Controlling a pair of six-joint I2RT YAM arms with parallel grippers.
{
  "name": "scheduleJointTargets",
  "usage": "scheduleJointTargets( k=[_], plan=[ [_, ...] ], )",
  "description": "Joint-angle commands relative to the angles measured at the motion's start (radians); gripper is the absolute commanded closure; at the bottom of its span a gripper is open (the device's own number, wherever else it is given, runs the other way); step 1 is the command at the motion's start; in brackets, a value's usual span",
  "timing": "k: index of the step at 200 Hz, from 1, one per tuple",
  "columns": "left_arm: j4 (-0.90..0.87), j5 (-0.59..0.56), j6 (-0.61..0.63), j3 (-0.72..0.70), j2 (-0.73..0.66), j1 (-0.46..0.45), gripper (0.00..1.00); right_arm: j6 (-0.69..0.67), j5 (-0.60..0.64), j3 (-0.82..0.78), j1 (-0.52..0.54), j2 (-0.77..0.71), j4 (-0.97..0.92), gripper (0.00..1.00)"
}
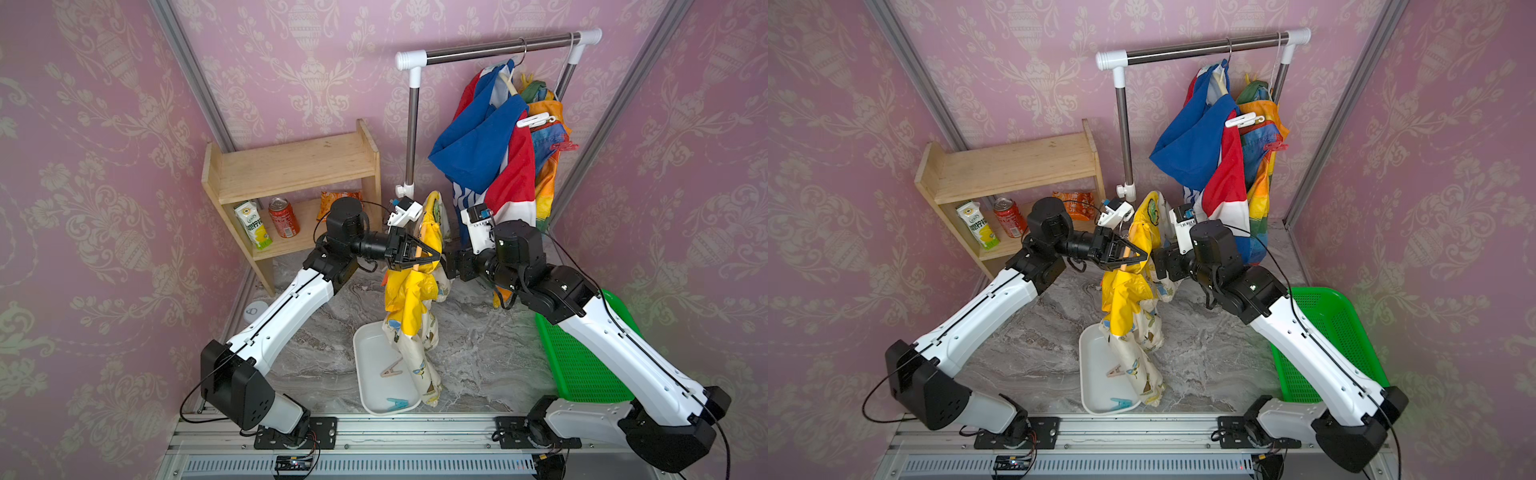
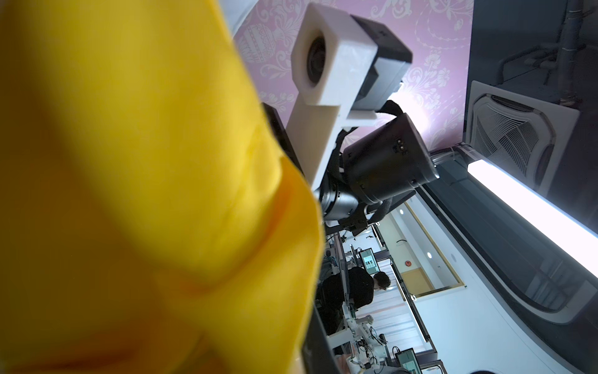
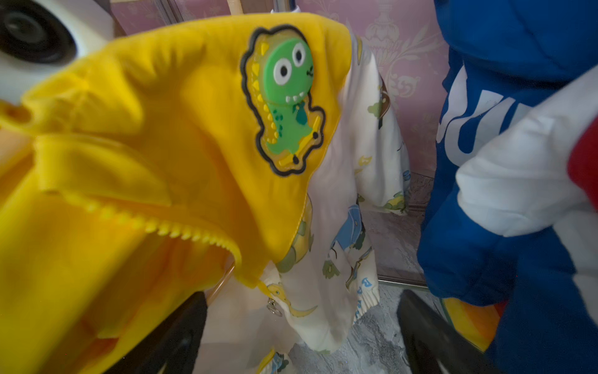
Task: Remove the clothespins securing jackets to the hanger
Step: Remove the jacket from the hanger.
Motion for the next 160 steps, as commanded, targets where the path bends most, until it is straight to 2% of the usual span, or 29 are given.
scheduleJointTargets(
  k=[1, 37, 56, 76, 97, 128, 150, 160],
  plan=[
    [0.169, 0.065, -0.08, 0.029, -0.014, -0.007, 1.0, -0.026, 0.03, -0.015, 0.004, 0.015, 0.087, 0.04],
    [0.165, 0.075, -0.079, 0.02, -0.008, -0.011, 1.0, -0.022, 0.157, 0.0, 0.004, 0.067, 0.16, 0.02],
    [0.167, 0.08, -0.077, 0.016, -0.002, -0.012, 1.0, -0.026, 0.156, 0.031, -0.001, 0.118, 0.187, 0.05],
    [0.176, 0.081, -0.072, 0.013, 0.009, -0.012, 1.0, -0.022, 0.178, 0.091, -0.003, 0.188, 0.177, 0.25],
    [0.192, 0.081, -0.069, 0.01, 0.026, -0.011, 1.0, -0.021, 0.222, 0.113, -0.008, 0.208, 0.192, 0.53],
    [0.202, 0.07, -0.042, 0.019, 0.064, -0.011, 1.0, -0.032, 0.226, 0.14, -0.047, 0.206, 0.186, 0.74],
    [0.2, 0.068, -0.026, 0.036, 0.098, -0.009, 1.0, -0.044, 0.23, 0.18, -0.083, 0.215, 0.169, 1.0],
    [0.2, 0.071, -0.026, 0.052, 0.118, -0.009, 1.0, -0.049, 0.243, 0.209, -0.102, 0.227, 0.157, 1.0]
  ],
)
